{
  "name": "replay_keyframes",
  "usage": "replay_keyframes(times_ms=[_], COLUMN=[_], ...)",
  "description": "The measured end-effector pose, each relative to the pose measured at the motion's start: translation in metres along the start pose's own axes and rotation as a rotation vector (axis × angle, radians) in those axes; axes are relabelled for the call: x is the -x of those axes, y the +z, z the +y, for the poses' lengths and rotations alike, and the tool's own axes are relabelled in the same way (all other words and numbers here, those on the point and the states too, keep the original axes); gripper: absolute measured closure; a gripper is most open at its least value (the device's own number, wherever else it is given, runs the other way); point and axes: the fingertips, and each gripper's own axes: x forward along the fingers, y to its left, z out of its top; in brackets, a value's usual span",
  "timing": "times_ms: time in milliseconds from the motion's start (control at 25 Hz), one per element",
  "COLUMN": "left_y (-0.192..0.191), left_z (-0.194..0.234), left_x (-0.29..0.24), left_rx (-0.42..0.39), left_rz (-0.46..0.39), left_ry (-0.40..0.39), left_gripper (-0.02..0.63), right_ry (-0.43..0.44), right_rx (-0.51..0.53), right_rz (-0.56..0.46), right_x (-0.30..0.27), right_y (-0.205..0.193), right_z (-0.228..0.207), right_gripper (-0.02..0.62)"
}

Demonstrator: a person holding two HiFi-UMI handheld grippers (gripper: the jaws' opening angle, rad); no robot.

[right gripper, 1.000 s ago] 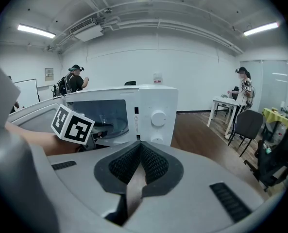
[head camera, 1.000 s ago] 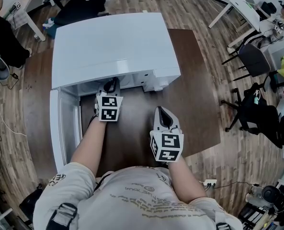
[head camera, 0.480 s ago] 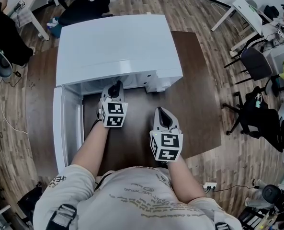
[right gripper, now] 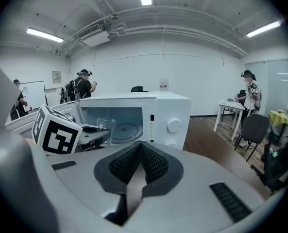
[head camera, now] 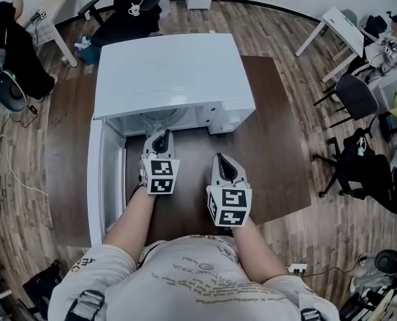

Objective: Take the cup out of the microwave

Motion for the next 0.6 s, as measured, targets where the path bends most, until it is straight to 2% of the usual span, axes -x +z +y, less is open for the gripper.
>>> replay_keyframes(times_ms=[200,360,600], left_y=[0.003,0.010,0.019], left_z=[-0.009,-0.017,-0.038], left_x=[0.033,0.060,0.103], left_rx=[0.011,0.081,0.059], left_rz=[-0.019,-0.030,-0.055], left_ry=[-0.024,-0.042,-0.112], left_gripper=[0.592,0.592,0.592], right_ry=[0.000,-0.004,0.002], right_rx=[0.000,-0.014,-0.029], right_rz=[-0.033,-0.067,-0.123], right_x=[0.015,0.028,0.051], right_y=[0.004,0.009,0.014], right_z=[0.015,0.029,0.056], right_gripper=[0.583,0.583,0.583])
